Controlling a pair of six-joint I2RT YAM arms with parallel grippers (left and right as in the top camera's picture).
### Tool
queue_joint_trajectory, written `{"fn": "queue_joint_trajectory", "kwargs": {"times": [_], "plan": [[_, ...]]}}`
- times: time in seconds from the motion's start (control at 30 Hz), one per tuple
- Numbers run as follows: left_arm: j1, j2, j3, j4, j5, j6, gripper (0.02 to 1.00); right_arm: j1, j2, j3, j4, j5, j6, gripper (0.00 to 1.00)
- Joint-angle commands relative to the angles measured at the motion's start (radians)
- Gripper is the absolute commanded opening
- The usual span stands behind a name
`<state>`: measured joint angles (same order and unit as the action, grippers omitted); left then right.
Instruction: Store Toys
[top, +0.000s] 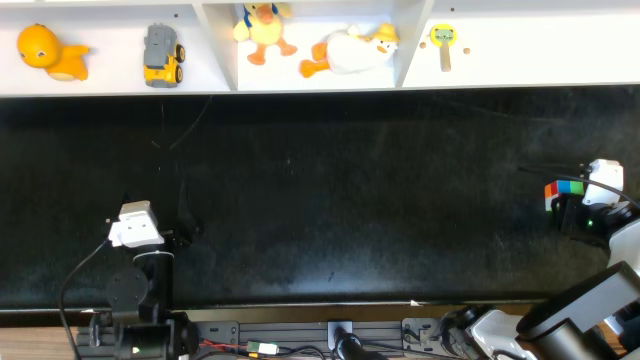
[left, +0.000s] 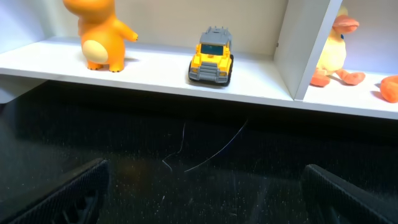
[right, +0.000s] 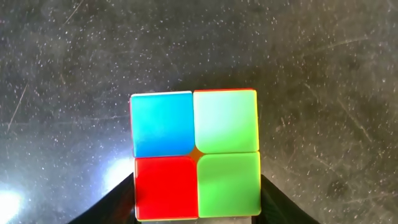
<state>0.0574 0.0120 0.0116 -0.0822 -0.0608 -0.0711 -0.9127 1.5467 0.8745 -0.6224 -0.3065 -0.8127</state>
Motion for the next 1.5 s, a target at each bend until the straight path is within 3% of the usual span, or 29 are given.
{"fn": "queue_joint_trajectory", "kwargs": {"times": [0.03,0.37,0.8,1.1,1.5], "plan": [[-0.007,-0.009,-0.003,0.001,-0.005,0.019,0.998,0.006,0.003,-0.004,0.009,-0.001,-0.002,0.476],[-0.007,-0.009,-0.003,0.001,-0.005,0.019,0.998,0.072,-0.091,-0.004,0.029,0.038,-0.002,0.413],[-0.007,-0.009,-0.003,0.001,-0.005,0.019,0.998,0.286,-0.137,0.185,0.130,0.065,0.085,0.380],[-0.007,-0.009,-0.003,0.001,-0.005,0.019,0.998,0.382,0.037,0.402,0.129,0.073,0.149,0.360],[-0.007,-0.009,-0.003,0.001,-0.005,0.019,0.998,0.505,0.293,0.635,0.128,0.153,0.187,0.349]]}}
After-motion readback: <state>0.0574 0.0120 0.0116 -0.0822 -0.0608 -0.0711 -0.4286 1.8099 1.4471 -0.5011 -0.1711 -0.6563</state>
